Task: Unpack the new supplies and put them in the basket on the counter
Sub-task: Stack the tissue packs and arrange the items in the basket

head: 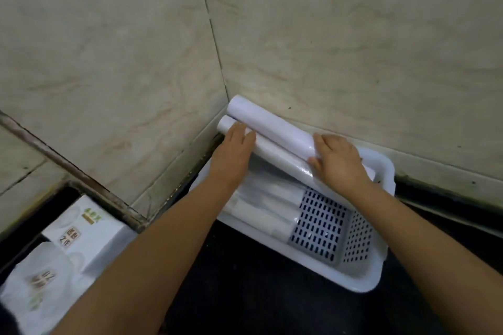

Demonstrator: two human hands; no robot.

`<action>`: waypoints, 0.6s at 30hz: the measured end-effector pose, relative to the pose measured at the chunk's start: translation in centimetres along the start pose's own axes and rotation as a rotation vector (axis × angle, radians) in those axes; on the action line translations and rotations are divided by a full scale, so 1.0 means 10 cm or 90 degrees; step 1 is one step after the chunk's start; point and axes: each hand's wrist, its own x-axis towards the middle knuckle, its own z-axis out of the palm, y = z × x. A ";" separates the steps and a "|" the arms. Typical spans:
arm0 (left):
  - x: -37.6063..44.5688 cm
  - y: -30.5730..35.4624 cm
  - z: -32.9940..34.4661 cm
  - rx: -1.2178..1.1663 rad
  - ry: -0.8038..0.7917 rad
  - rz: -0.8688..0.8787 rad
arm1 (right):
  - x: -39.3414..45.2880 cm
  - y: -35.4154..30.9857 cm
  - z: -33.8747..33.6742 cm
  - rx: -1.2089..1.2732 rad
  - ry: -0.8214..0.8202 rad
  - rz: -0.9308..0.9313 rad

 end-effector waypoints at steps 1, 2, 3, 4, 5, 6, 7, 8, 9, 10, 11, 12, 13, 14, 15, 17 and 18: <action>-0.05 0.00 -0.03 0.005 0.023 0.023 | -0.03 0.00 0.04 -0.035 -0.011 0.012; -0.10 -0.01 -0.03 0.006 0.049 0.043 | -0.06 -0.01 0.06 -0.066 -0.030 0.018; -0.16 -0.02 -0.01 -0.018 0.055 0.062 | -0.09 -0.04 0.07 -0.089 -0.064 0.022; -0.22 -0.02 0.00 -0.081 0.015 0.058 | -0.12 -0.08 0.06 -0.103 -0.098 0.024; -0.26 -0.02 0.02 -0.119 -0.031 0.038 | -0.17 -0.13 0.05 -0.091 -0.086 0.005; -0.30 -0.04 0.08 -0.124 -0.098 0.019 | -0.21 -0.20 0.02 -0.067 -0.039 -0.029; -0.34 -0.07 0.13 -0.117 -0.159 0.000 | -0.25 -0.26 0.02 -0.023 0.026 -0.062; -0.36 -0.11 0.16 -0.120 -0.188 -0.021 | -0.30 -0.33 -0.01 0.051 0.060 -0.086; -0.37 -0.14 0.16 -0.127 -0.201 -0.037 | -0.34 -0.43 -0.04 0.109 0.010 -0.105; -0.38 -0.16 0.16 -0.136 -0.204 -0.055 | -0.38 -0.54 -0.04 0.138 -0.076 -0.129; -0.38 -0.19 0.15 -0.148 -0.207 -0.076 | -0.40 -0.62 0.03 0.140 -0.219 -0.129; -0.39 -0.21 0.14 -0.159 -0.209 -0.092 | -0.40 -0.69 0.10 0.110 -0.329 -0.118; -0.41 -0.21 0.11 -0.164 -0.205 -0.101 | -0.39 -0.75 0.17 0.075 -0.376 -0.111; -0.43 -0.22 0.10 -0.162 -0.190 -0.100 | -0.38 -0.80 0.22 0.046 -0.380 -0.105; -0.45 -0.22 0.08 -0.161 -0.172 -0.097 | -0.38 -0.85 0.27 0.021 -0.357 -0.099; -0.49 -0.25 0.08 -0.159 -0.152 -0.101 | -0.37 -0.90 0.32 -0.027 -0.319 -0.079; -0.51 -0.26 0.09 -0.164 -0.144 -0.099 | -0.36 -0.90 0.33 -0.041 -0.318 -0.062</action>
